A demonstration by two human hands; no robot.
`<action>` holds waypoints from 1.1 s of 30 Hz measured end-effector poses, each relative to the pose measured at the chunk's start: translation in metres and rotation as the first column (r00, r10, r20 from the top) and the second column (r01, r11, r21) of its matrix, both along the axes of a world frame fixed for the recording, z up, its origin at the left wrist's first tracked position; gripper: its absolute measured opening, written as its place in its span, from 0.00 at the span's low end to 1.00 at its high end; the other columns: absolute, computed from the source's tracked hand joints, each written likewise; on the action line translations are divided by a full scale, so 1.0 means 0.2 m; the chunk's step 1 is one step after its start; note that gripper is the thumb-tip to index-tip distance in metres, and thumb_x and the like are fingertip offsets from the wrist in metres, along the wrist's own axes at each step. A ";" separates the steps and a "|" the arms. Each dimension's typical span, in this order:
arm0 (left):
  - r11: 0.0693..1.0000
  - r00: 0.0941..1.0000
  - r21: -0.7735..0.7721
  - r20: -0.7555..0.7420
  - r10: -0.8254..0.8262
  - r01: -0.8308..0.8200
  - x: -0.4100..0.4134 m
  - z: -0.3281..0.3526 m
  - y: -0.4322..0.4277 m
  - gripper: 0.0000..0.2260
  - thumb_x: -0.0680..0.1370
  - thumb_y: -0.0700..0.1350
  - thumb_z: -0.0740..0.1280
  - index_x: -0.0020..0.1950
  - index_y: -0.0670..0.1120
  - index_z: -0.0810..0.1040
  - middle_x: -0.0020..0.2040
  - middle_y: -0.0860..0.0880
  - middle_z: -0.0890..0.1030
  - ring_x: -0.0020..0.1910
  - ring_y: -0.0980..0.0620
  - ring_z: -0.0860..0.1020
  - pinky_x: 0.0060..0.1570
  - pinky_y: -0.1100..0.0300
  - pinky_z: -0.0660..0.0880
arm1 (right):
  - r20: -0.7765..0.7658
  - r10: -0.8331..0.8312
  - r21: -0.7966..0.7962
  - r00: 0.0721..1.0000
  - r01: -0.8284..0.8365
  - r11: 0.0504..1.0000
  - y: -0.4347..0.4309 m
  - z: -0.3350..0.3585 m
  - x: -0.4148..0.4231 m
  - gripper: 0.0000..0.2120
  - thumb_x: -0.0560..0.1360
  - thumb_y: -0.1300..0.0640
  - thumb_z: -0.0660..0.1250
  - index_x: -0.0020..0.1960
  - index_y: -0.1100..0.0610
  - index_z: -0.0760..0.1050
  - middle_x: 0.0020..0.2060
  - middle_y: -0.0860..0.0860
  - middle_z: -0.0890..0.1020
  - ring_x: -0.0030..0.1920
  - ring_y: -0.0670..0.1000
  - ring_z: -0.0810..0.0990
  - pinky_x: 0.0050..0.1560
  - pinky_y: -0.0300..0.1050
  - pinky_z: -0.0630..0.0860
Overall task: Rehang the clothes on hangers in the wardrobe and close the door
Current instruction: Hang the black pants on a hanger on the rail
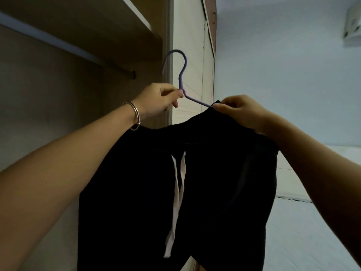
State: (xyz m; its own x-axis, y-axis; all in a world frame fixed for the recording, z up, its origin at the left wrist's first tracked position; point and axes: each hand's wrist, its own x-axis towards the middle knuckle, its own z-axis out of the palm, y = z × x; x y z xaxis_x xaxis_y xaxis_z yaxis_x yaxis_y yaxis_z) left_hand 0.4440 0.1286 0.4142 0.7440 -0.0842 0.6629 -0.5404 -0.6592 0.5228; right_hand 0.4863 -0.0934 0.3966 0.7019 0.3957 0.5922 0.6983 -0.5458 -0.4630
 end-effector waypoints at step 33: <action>0.908 0.961 0.314 0.091 0.262 -0.278 0.03 -0.20 0.58 0.13 0.79 0.46 0.58 0.35 0.54 0.73 0.33 0.53 0.77 0.32 0.69 0.74 0.38 0.77 0.66 | -0.053 0.061 0.276 0.997 -0.044 0.960 0.25 -0.05 0.04 0.15 0.75 0.48 0.63 0.53 0.57 0.81 0.45 0.52 0.81 0.44 0.49 0.78 0.41 0.37 0.72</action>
State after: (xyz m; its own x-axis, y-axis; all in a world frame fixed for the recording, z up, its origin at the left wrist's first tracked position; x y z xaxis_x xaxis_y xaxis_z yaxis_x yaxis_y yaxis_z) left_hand 0.4507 0.2444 0.3743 0.7377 -0.0982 0.6680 -0.3362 -0.9114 0.2374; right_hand 0.4942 -0.0431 0.3861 0.7223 0.2612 0.6403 0.6887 -0.3553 -0.6320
